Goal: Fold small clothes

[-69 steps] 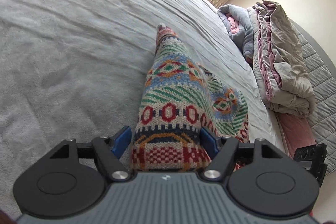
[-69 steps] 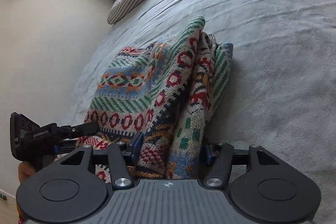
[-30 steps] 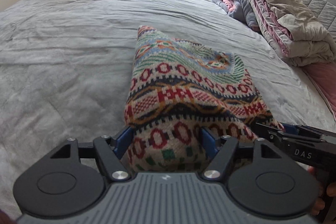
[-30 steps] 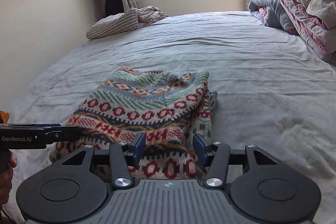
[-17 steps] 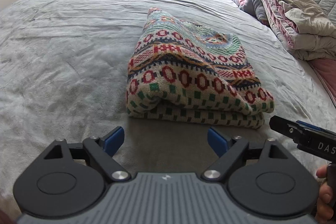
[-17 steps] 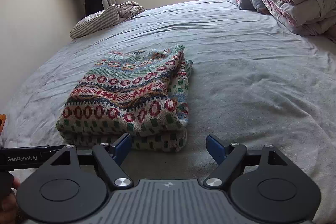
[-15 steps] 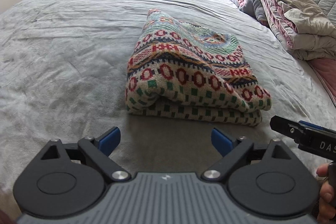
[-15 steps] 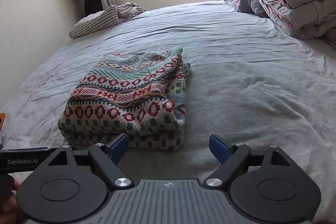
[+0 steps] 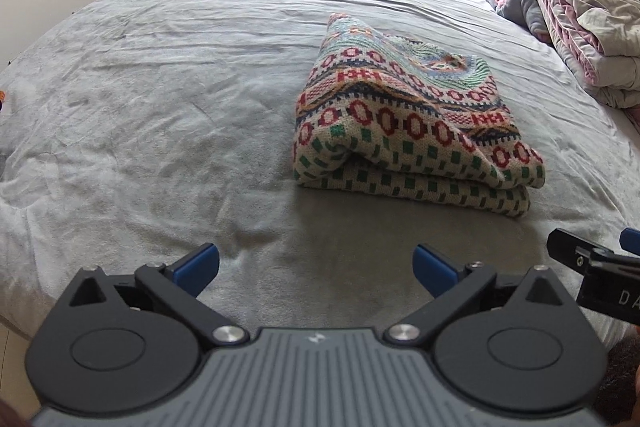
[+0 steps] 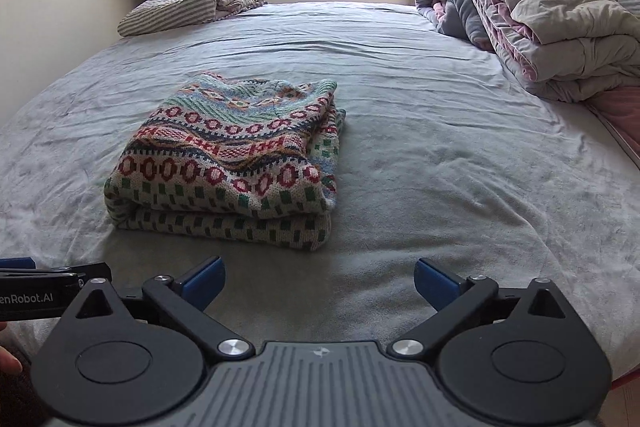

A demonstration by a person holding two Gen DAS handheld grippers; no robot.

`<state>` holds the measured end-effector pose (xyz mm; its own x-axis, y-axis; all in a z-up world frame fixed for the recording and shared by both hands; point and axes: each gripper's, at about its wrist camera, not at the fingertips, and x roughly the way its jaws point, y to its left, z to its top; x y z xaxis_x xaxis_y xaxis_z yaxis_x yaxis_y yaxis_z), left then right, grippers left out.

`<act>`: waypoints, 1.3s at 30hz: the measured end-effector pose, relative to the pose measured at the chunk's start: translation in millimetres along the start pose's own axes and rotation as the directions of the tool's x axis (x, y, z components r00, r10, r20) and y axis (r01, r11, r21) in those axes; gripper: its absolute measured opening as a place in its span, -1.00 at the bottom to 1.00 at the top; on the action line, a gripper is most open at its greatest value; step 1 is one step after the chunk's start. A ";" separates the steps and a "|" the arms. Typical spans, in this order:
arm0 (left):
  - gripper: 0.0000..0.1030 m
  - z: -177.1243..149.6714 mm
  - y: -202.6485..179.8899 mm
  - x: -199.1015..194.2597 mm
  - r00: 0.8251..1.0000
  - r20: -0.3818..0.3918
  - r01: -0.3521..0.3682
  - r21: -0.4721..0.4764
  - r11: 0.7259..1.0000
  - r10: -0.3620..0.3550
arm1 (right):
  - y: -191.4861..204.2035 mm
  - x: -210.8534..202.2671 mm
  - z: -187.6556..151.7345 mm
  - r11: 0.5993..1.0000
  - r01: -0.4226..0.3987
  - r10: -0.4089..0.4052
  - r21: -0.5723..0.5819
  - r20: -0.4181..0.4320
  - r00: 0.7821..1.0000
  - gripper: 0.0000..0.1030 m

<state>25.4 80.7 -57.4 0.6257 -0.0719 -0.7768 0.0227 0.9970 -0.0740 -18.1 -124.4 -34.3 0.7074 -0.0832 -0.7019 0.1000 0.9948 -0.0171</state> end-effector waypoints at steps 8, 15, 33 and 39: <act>0.98 -2.7 -7.6 -3.2 1.000 -0.008 -0.023 0.037 0.999 0.023 | 6.7 -4.3 -2.1 1.000 0.009 -0.009 -0.005 -0.005 1.000 0.99; 0.98 -3.1 -10.8 -1.0 0.999 -0.013 -0.052 0.054 0.997 0.052 | 11.3 -3.5 -3.0 1.000 0.003 -0.004 -0.013 -0.027 1.000 1.00; 0.98 -3.4 -20.1 14.7 0.997 -0.045 -0.056 0.082 0.995 0.060 | 13.2 6.8 -2.3 1.000 -0.006 0.005 -0.019 -0.045 0.999 1.00; 0.98 -2.0 -22.1 17.5 0.997 -0.048 -0.056 0.087 0.995 0.060 | 13.1 8.3 -1.7 1.000 -0.005 0.004 -0.020 -0.042 0.999 1.00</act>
<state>34.3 57.4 -70.6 0.5876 -0.0127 -0.8090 0.0549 0.9982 0.0242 -12.1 -111.9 -41.5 0.6774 -0.0770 -0.7316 0.0830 0.9962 -0.0279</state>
